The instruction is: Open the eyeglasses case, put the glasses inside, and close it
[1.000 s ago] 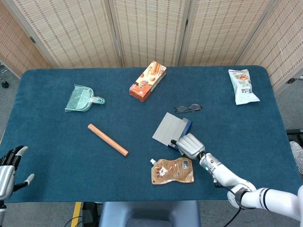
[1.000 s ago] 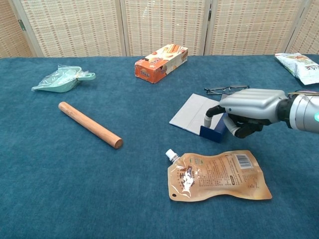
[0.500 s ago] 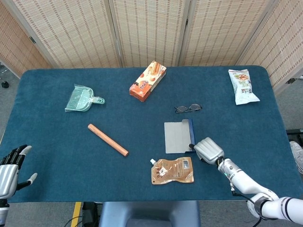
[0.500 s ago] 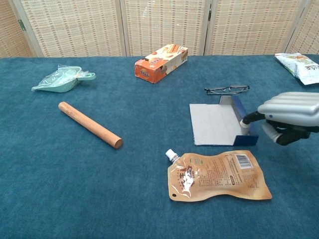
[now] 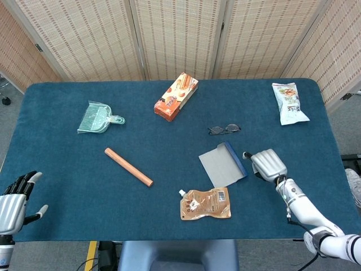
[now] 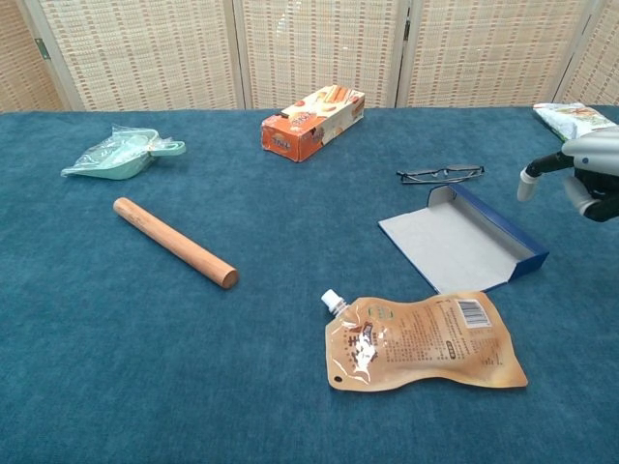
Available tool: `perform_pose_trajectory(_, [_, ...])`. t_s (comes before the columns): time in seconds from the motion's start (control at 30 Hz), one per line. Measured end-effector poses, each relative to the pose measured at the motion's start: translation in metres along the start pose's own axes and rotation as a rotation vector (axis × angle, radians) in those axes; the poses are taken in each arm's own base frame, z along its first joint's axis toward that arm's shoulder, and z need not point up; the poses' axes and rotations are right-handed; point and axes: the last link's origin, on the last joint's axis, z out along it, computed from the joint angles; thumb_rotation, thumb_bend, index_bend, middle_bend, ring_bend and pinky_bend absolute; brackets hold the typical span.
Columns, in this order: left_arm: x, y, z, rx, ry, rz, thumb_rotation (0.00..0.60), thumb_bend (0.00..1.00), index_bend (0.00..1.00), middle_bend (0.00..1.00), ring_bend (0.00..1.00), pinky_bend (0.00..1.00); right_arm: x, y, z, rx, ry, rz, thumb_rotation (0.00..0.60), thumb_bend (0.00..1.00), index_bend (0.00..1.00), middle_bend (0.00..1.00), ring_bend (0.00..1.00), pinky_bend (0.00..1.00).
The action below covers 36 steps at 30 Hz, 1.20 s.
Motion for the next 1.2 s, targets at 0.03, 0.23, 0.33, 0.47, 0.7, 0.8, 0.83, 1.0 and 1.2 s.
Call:
perform_pose_trajectory(0.03, [0.0,0.0,0.0,-0.001,0.0,0.0,0.6,0.24,0.16,0.16,0.16,0.29,0.001,0.003,0.004,-0.013,-0.003,0.002,0.6,1.0,0.27,0.98,1.0,0.99])
perform_pose_trajectory(0.23, [0.0,-0.001,-0.002,0.009,-0.004,0.001,0.6,0.24,0.16,0.16,0.16,0.29,0.002,0.011,0.036,-0.079,-0.055,0.005,0.6,1.0,0.27,0.98,1.0,0.99])
perform_pose_trajectory(0.33, [0.001,-0.002,-0.002,0.012,-0.005,0.004,0.6,0.24,0.16,0.16,0.16,0.29,0.0,0.008,0.053,-0.091,-0.084,0.005,0.6,1.0,0.27,0.98,1.0,0.99])
perform_pose_trajectory(0.47, [0.002,-0.002,-0.002,0.012,-0.004,0.008,0.6,0.24,0.16,0.16,0.16,0.29,-0.002,-0.003,0.075,-0.088,-0.105,0.006,0.6,1.0,0.27,0.98,1.0,0.99])
perform_pose_trajectory(0.7, [0.001,-0.003,-0.003,0.017,-0.007,0.01,0.6,0.24,0.16,0.16,0.16,0.29,0.004,-0.035,0.105,-0.033,-0.105,0.014,0.6,1.0,0.27,0.99,1.0,0.99])
perform_pose_trajectory(0.8, [0.001,-0.004,-0.004,0.024,-0.008,0.01,0.6,0.24,0.16,0.16,0.16,0.29,0.01,-0.051,0.11,0.005,-0.092,0.014,0.6,1.0,0.27,0.99,1.0,0.99])
perform_pose_trajectory(0.83, [0.001,-0.005,-0.004,0.026,-0.009,0.01,0.6,0.24,0.16,0.16,0.16,0.29,0.011,-0.056,0.111,0.017,-0.088,0.014,0.6,1.0,0.27,0.99,1.0,0.99])
perform_pose_trajectory(1.0, [-0.001,-0.005,-0.005,0.027,-0.015,0.009,0.6,0.24,0.16,0.16,0.16,0.29,0.015,-0.084,0.112,0.095,-0.082,0.017,0.6,1.0,0.27,0.99,1.0,0.99])
perform_pose_trajectory(1.2, [-0.001,-0.007,-0.006,0.03,-0.013,0.006,0.6,0.24,0.16,0.16,0.16,0.29,0.017,-0.114,0.101,0.193,-0.065,0.019,0.6,1.0,0.27,0.99,1.0,0.99])
